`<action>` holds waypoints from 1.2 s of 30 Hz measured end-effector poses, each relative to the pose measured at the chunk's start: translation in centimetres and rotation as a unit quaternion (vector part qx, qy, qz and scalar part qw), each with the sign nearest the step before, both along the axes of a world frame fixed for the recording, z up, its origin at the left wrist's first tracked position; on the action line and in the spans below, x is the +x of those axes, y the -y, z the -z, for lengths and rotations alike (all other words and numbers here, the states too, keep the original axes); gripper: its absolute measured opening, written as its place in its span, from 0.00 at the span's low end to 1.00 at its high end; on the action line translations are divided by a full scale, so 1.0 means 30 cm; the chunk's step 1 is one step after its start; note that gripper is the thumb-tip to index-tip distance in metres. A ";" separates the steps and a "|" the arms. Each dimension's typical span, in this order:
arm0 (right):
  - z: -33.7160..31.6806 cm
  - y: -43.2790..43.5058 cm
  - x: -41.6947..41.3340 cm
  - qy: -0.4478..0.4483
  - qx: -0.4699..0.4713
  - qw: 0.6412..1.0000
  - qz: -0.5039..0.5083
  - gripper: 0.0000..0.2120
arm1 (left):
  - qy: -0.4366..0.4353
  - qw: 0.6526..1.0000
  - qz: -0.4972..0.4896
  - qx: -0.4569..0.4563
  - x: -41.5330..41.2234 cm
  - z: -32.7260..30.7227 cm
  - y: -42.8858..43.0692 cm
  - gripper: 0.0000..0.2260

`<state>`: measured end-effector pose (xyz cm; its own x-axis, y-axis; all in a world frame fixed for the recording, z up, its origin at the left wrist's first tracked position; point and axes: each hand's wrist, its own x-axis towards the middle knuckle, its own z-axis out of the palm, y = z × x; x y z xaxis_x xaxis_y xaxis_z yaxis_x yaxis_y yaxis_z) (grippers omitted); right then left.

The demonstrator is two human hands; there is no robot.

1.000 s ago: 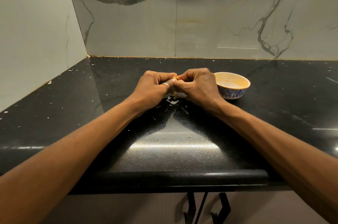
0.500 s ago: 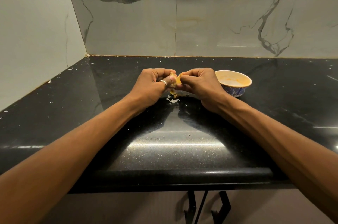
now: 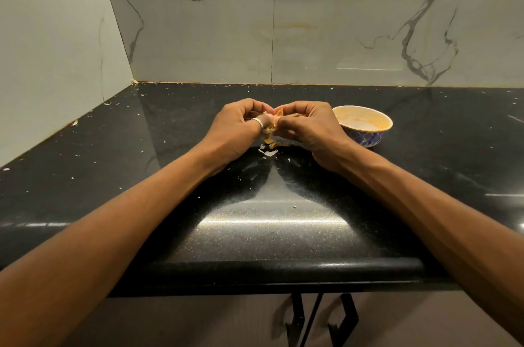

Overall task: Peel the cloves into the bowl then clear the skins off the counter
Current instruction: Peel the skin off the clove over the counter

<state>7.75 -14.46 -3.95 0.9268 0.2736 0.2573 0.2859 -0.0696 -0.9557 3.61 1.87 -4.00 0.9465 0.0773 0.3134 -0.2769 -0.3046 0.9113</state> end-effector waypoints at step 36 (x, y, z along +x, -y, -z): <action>0.023 -0.009 0.020 0.105 -0.128 0.985 0.040 0.02 | 0.040 0.976 -0.130 0.171 0.001 -0.003 0.012 0.03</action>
<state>8.34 -14.21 -4.64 0.8817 0.2837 0.3769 0.4590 -0.3313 -0.8243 3.64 1.53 -3.89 0.8806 0.1890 0.4346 -0.2161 -0.6559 0.7232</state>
